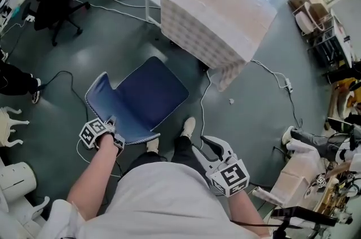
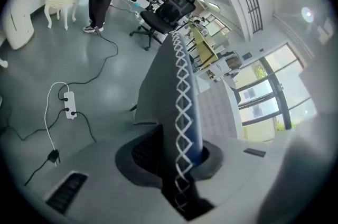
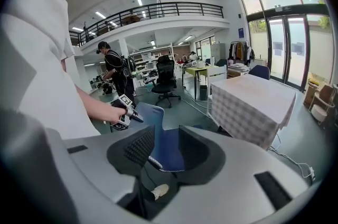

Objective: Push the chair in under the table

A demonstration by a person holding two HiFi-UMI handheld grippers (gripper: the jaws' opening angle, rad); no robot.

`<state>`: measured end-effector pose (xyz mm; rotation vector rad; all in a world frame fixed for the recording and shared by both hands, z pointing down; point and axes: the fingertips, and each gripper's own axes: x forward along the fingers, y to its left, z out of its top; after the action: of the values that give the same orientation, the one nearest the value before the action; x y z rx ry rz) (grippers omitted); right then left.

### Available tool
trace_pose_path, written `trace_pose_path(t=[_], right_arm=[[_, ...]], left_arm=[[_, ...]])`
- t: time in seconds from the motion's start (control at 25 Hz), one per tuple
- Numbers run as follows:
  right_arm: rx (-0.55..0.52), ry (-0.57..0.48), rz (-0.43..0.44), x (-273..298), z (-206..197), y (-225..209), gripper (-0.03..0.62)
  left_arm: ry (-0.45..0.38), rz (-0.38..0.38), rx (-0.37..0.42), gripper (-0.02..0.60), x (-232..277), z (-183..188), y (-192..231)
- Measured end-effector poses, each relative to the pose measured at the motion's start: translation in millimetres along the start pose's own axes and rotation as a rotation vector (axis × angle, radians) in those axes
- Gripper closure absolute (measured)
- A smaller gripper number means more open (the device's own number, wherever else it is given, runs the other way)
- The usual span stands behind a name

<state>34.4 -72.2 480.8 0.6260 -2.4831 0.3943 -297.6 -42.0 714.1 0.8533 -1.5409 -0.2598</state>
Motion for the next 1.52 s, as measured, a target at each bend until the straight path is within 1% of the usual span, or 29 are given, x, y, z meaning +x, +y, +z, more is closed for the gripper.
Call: trace_pose_path(t=[0.12,0.24,0.44,0.68,1.08,1.28,1.52], right_arm=[[-0.009,0.001,0.027,11,6,-25,0.444],[-0.009,0.001,0.048,17,16,-57,0.444],[-0.029,-0.003,0.061,12,31,-117,0.444],[-0.007,0.001,0.054,2,29,-184,0.444],[0.039,0.001,0.029,-28,12,-257,0.444],[0.058,0.003,0.009,-38,3,-286,0.444],[0.081,-0.002,-0.009,-46,-1,-306,0.444]], left_arm=[[-0.011,0.008,-0.03,0.5,11,-2,-13],[-0.015,0.013,-0.041,0.505,25,-9,-32],[-0.027,0.009,-0.053,0.506,58,-16,-81],[-0.051,0.004,-0.086,0.506,108,-20,-149],[-0.056,-0.002,-0.106,0.505,178,-38,-243],[-0.062,-0.005,-0.122,0.503,208,-43,-276],[-0.063,-0.011,-0.12,0.5,234,-43,-307]])
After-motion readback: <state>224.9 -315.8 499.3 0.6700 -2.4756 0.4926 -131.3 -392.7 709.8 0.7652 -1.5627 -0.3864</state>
